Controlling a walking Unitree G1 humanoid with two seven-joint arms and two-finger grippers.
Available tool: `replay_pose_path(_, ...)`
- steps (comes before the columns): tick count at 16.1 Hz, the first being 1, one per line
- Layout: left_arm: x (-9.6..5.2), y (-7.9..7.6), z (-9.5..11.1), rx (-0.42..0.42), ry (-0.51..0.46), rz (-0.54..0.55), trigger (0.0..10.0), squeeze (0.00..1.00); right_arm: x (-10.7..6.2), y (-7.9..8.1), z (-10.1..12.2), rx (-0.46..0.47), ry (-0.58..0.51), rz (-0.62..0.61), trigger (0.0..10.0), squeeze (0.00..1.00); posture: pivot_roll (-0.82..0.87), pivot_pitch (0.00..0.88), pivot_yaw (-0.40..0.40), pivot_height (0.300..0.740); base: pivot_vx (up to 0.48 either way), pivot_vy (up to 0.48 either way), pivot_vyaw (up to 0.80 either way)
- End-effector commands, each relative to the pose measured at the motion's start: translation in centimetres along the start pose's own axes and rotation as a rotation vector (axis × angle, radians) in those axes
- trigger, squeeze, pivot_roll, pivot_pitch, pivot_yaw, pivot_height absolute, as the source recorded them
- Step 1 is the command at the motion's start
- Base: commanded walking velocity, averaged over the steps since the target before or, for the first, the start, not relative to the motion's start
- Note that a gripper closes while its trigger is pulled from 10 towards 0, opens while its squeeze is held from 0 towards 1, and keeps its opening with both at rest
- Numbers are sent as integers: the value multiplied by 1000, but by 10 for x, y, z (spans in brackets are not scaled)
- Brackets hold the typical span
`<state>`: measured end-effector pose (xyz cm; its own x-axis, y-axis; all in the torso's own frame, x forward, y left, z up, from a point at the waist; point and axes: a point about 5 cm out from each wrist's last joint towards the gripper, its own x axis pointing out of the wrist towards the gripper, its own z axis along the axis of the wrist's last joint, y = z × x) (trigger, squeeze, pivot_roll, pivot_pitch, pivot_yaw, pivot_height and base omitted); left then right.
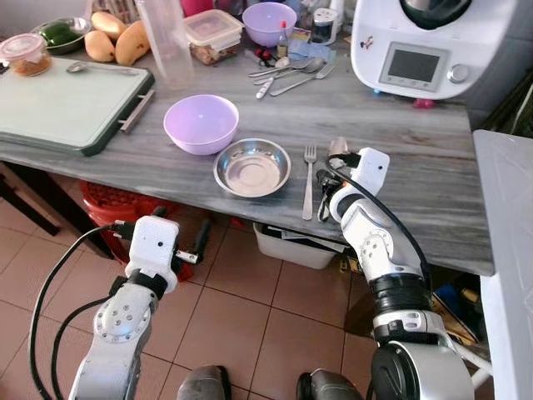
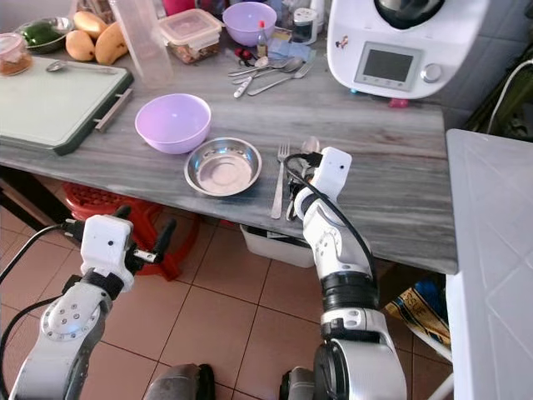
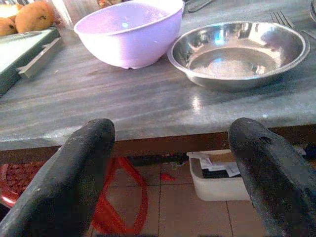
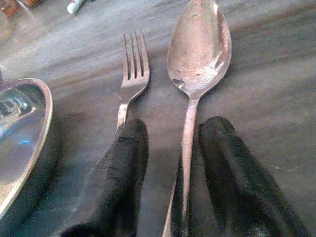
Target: Setting the table
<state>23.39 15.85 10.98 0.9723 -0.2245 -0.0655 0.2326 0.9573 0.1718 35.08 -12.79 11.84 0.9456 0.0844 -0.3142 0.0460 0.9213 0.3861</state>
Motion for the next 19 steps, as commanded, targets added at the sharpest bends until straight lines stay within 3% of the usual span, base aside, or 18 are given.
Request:
replay_pose_path(1,1,0,-2,4,4,2,10000,0,-3,-20,-27,8,118,-87,10000,1000,92,85,25,740,0,0,0)
replay_pose_path(5,4,-2,-1,-3,-7,7,10000,0,-6,-27,-16,-9,74,-105,10000,1000,82,69,20,740,0,0,0)
replay_pose_path(10,8,-4,1,-21,-32,12,10000,0,-14,-22,7,-76,-118,-73,10000,1000,73,49,21,740,0,0,0)
replay_pose_path(11,11,-5,2,-26,-45,17,10000,0,-17,-18,16,-133,-207,-63,10000,1000,69,35,19,740,0,0,0)
replay_pose_path(14,17,-5,5,-31,-67,30,10000,0,-22,-15,25,-197,-281,-49,10000,1000,63,24,14,740,0,0,0)
replay_pose_path(15,20,-5,8,-42,-86,43,10000,0,-30,-13,30,-268,-349,-40,10000,1000,57,30,6,740,0,0,0)
replay_pose_path(19,19,-8,6,-67,-91,79,10000,0,-54,-19,24,-427,-416,-22,10000,1000,36,27,-7,740,0,0,0)
